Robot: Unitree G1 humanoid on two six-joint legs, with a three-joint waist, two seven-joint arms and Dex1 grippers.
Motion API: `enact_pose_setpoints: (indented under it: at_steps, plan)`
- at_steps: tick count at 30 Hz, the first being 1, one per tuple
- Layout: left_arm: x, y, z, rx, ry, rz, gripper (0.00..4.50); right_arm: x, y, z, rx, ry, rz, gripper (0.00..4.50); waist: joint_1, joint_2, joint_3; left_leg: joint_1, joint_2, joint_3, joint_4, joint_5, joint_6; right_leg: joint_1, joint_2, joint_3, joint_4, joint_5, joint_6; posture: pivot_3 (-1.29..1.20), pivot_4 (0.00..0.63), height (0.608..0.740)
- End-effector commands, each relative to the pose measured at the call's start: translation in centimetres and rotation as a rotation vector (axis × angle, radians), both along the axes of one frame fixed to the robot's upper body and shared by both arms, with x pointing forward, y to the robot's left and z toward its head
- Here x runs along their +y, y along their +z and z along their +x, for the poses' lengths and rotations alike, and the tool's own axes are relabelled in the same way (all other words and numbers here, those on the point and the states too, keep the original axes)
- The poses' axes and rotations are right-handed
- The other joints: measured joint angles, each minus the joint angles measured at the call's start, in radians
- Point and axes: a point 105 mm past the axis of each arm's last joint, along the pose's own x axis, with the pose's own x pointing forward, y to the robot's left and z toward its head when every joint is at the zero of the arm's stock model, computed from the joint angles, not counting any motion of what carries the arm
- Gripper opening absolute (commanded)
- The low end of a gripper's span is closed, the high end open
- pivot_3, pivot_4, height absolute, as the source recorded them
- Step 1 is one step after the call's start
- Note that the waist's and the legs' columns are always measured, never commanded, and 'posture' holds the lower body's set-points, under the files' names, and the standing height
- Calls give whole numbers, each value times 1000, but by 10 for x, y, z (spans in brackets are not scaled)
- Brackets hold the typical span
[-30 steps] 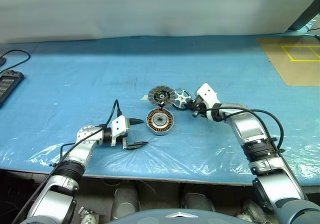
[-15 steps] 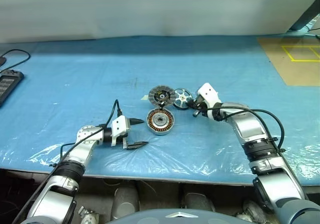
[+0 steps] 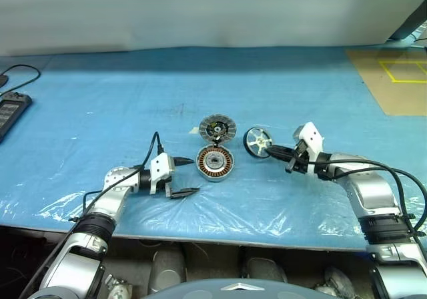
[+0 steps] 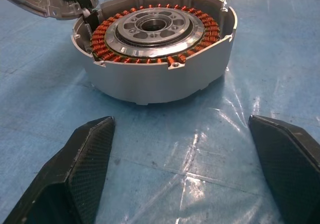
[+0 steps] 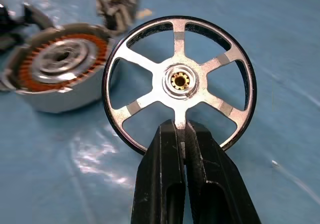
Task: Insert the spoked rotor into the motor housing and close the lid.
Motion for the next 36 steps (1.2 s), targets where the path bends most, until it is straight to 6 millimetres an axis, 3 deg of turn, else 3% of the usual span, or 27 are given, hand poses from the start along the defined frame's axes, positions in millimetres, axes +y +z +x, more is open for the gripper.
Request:
enact_pose_setpoints:
  at_steps: [1, 7, 12, 15, 21, 36]
  plan:
    - [1, -13, -6, 63, 20, 17, 4500, 21, 18, -13, -35, 132, 51, 32, 0, -1, 1, 0, 0, 0, 0, 0, 0, 0, 0, 0, 0, 0, 0, 0, 150, 740]
    - [-14, 15, -5, 5, 21, -56, 4500, 48, 28, -13, -53, 235, 60, 32, -5, -4, 2, -5, 0, 0, 4, 3, -2, -2, 1, -1, -1, 2, -5, 0, 150, 740]
    - [-28, 36, -9, -7, 18, -112, 4500, 63, 25, -12, -49, 298, 38, 32, -11, -12, 8, -20, 1, -1, 8, 4, -3, -17, 4, -2, 5, 5, -2, 0, 150, 740]
    - [-21, 44, -8, -7, 32, -120, 4500, 68, 25, -12, -48, 321, 23, 32, -10, -15, 10, -21, 5, -1, 8, 5, -1, -18, 11, -2, 5, 5, -2, 0, 150, 740]
    - [21, 37, -24, 30, 49, -107, 4500, 69, 24, -16, -33, 356, 19, 32, -23, -17, 11, -18, 10, -1, 10, 3, -4, -17, 16, -2, 7, 6, -4, 0, 150, 740]
    - [22, 29, -28, 31, 46, -100, 4500, 69, 14, -8, -32, 347, -24, 32, -31, -17, 11, -17, 17, -1, 26, 3, -4, -14, 16, -2, 14, 8, -9, 0, 150, 740]
